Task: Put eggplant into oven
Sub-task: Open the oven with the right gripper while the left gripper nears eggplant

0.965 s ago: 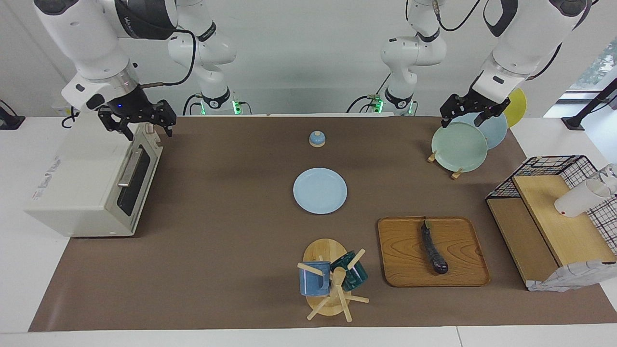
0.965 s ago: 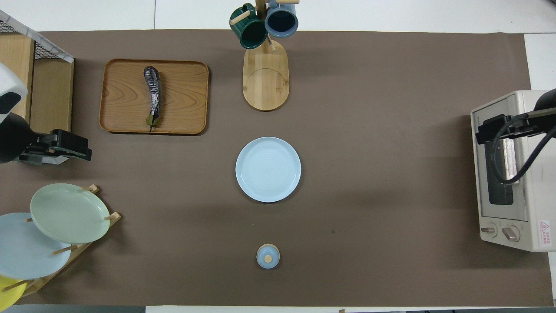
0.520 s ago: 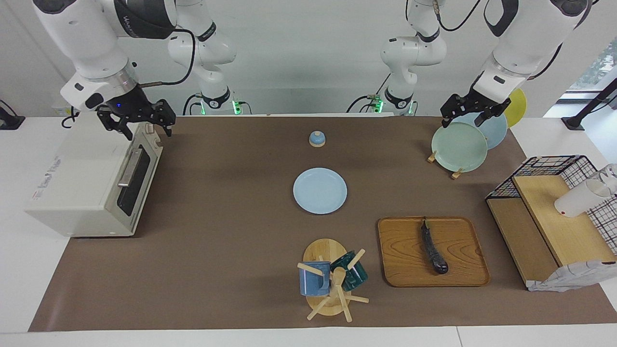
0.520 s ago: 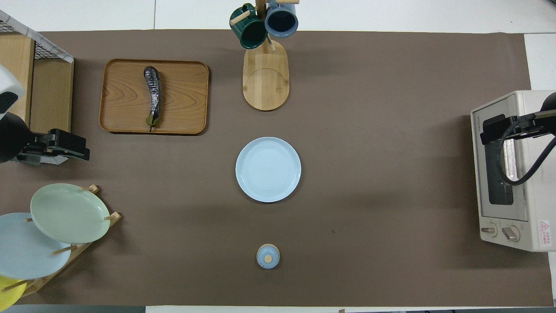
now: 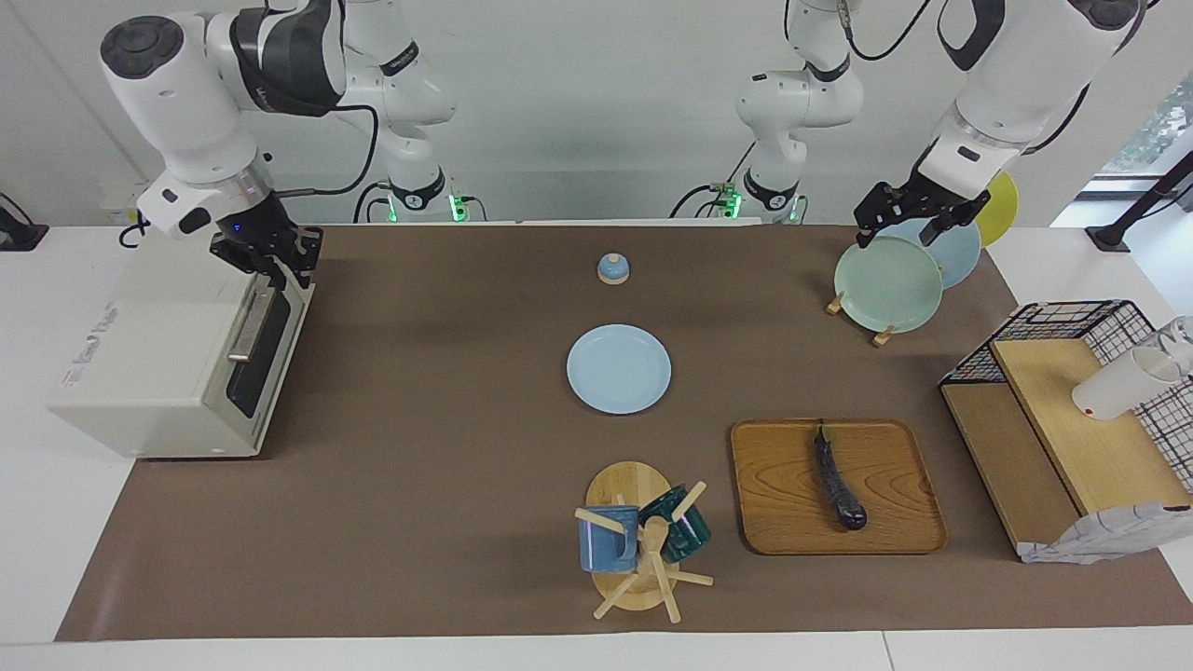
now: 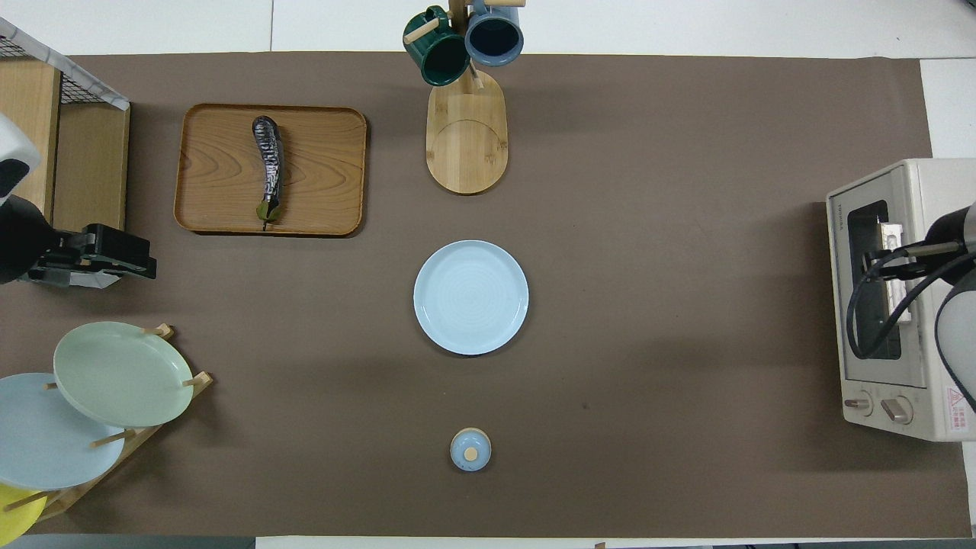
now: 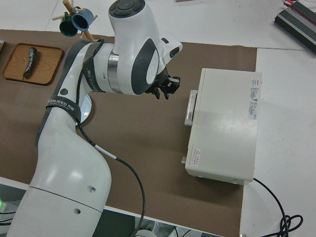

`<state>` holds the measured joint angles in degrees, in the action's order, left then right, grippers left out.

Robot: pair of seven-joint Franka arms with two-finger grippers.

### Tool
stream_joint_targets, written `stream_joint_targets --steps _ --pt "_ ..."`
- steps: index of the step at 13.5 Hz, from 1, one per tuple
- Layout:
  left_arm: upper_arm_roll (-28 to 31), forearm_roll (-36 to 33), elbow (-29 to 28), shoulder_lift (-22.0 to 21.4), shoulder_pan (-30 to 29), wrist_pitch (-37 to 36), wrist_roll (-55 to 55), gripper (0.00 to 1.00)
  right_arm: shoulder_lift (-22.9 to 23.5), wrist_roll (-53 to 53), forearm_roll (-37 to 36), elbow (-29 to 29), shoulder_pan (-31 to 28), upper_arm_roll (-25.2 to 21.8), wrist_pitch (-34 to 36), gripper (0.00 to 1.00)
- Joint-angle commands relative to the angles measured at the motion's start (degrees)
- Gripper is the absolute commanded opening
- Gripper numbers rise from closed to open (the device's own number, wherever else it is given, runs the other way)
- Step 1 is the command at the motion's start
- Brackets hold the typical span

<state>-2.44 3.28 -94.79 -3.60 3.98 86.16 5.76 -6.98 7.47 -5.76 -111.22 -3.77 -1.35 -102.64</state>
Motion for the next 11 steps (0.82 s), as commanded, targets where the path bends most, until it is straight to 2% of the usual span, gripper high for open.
stream_joint_targets --steps 1,3,6,11 --pt "-0.02 -0.91 0.04 0.08 -0.29 1.73 0.13 1.0 -2.6 1.24 -3.46 -5.06 -2.02 0.38 -4.14 0.0" --pt "0.06 -0.48 -0.14 1.3 -0.29 3.75 0.21 1.0 -2.51 1.85 -3.82 -7.95 -3.42 0.38 -7.82 0.0" --pt "-0.02 0.58 -0.49 5.6 -0.2 8.57 0.3 1.0 -1.28 5.27 -3.82 -9.46 -6.15 0.38 -10.21 0.0" --pt "-0.11 1.11 -0.49 18.07 0.67 22.88 0.22 1.0 -0.23 4.93 -3.82 -11.47 -6.24 0.38 -12.66 0.0"
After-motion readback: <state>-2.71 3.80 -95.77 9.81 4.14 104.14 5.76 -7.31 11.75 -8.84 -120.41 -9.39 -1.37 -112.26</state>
